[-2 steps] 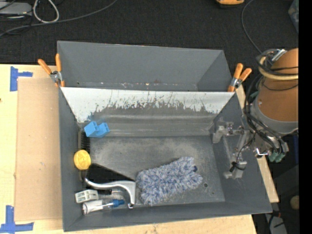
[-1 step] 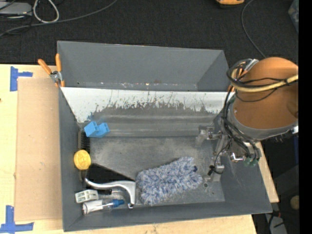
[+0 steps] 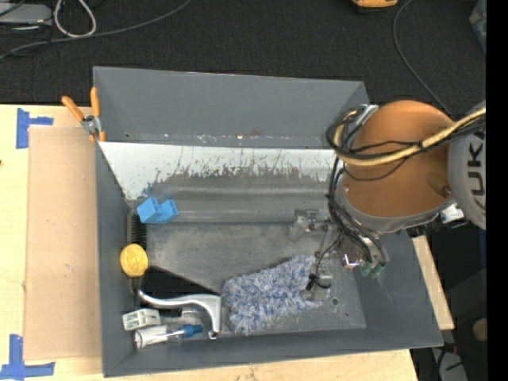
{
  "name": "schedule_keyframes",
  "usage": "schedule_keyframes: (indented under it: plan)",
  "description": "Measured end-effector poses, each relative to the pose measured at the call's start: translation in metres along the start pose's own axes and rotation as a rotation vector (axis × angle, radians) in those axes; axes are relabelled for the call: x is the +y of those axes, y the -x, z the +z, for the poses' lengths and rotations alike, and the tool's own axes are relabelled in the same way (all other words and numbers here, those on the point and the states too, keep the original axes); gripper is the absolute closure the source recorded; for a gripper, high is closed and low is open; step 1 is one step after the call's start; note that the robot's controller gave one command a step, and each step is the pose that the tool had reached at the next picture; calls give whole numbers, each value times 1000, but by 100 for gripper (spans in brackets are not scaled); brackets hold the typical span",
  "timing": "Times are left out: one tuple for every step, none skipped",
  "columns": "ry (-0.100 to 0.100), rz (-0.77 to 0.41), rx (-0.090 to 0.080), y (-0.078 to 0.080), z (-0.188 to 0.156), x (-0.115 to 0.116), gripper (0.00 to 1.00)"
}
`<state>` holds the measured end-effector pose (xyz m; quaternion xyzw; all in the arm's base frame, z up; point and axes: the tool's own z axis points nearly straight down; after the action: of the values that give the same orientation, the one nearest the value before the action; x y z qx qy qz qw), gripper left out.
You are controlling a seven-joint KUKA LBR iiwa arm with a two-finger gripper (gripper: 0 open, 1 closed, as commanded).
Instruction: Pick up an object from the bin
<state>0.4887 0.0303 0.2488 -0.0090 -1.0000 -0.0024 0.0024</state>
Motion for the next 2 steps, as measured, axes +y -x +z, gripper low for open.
schedule_keyframes:
  plan:
    - [1, 35, 0, 24, 32, 6, 0]
    - [0, 18, -2, 7, 44, 41, 0]
